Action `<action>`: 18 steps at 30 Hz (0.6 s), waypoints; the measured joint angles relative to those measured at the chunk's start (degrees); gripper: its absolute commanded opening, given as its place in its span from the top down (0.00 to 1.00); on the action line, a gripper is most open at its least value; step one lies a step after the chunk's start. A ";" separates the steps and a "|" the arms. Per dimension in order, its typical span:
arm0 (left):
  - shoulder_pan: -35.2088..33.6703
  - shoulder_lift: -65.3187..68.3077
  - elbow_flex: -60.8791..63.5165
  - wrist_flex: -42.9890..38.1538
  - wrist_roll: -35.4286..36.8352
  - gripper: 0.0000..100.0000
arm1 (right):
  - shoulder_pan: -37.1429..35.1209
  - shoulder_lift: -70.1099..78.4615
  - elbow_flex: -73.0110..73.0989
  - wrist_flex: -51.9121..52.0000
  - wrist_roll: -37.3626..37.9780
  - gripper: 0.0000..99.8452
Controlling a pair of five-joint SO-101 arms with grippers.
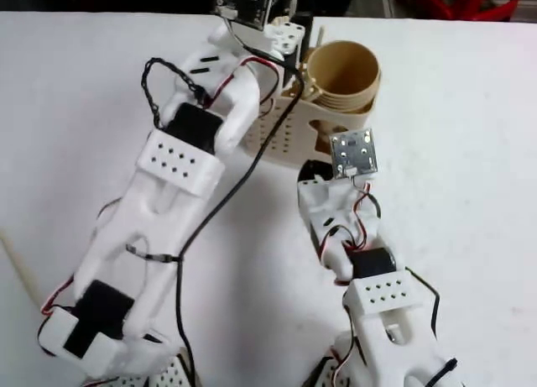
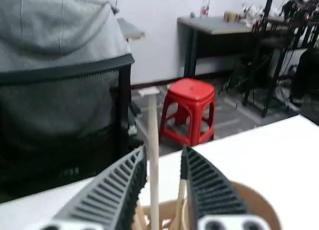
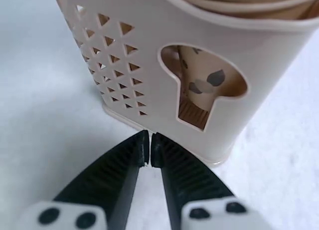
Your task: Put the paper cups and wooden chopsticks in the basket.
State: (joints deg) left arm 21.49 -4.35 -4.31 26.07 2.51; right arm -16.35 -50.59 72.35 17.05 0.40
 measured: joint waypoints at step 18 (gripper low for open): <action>-21.54 0.09 -21.63 54.68 0.00 0.86 | 0.00 0.00 0.00 0.00 0.00 0.98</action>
State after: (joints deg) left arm -0.04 -4.26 -25.93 80.75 2.51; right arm -16.35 -50.59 72.35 17.05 0.40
